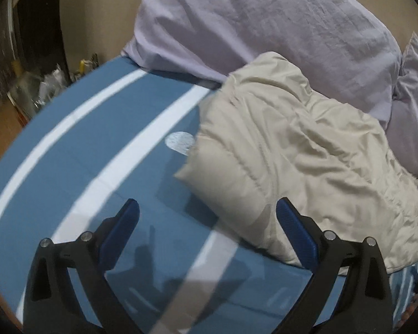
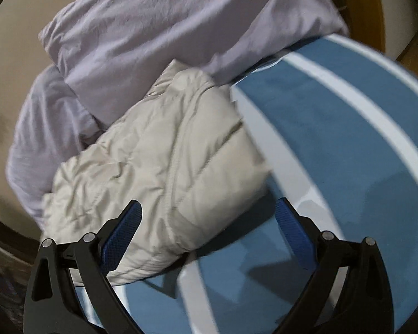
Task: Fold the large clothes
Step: 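Grasp the side edge of the beige jacket with the left gripper, then lift the jacket side and fold it over the bundle, then open the left gripper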
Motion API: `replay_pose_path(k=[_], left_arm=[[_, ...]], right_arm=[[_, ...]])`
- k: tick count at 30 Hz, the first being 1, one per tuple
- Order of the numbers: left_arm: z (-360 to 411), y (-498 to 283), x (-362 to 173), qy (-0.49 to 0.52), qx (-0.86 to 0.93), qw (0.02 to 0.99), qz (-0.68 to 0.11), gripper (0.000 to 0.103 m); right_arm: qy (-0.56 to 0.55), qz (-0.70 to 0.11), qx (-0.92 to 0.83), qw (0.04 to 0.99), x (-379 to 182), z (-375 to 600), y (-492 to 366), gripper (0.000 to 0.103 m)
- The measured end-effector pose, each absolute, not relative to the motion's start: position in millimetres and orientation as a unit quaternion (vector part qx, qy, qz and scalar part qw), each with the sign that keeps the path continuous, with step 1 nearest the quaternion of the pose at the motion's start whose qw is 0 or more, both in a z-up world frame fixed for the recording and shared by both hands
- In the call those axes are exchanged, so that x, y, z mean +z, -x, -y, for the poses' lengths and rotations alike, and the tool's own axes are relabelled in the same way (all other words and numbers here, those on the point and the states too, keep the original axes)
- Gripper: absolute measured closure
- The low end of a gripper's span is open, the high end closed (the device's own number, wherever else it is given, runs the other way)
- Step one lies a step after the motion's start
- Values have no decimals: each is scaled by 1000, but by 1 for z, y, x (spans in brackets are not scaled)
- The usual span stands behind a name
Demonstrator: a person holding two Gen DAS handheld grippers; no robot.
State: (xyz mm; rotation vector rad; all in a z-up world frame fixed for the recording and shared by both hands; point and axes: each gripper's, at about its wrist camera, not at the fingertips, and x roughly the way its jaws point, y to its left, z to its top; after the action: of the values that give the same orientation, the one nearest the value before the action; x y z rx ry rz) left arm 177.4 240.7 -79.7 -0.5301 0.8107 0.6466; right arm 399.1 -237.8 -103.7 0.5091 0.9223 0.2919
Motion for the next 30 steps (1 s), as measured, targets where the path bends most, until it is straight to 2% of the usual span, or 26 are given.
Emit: replay_pose_path(k=[6,8,9,10,12,13,15,17,18,21,30], left_arm=[[-244,-208,-90,251,308,826,-399,4],[-249,-218,-96,262,307,823,-400,5],[-251,-220,-98,267,305,823,-398,5],[-253,-223,-99,278,301,824,-391,8],[-257,-227,-99,297,283,830,-379,27],[-257,-226,-97,303,283,831,-371,31],[-257,-225,-93,309,286,833,-359,51],[-258,-220,-87,314,282,837,-349,62],[-259,-218,-84,317,278,839,-345,66],[-260,-206,-77,318,269,843,-340,71],[-261,-107,-65,313,263,842,-352,71]], right_arm=[[-250,-459,139,841,-118,228,-423,7],[-258,-460,140,838,-123,226,-429,19],[-264,-458,144,837,-126,226,-431,22],[-269,-456,147,835,-127,226,-431,28],[-276,-450,148,836,-129,225,-432,36],[-277,-447,149,838,-129,224,-431,43],[-270,-438,151,844,-127,221,-427,54],[-260,-427,154,852,-120,219,-419,65],[-259,-423,158,854,-118,219,-414,67],[-251,-421,170,855,-109,218,-399,71],[-213,-443,223,842,-99,225,-326,71]])
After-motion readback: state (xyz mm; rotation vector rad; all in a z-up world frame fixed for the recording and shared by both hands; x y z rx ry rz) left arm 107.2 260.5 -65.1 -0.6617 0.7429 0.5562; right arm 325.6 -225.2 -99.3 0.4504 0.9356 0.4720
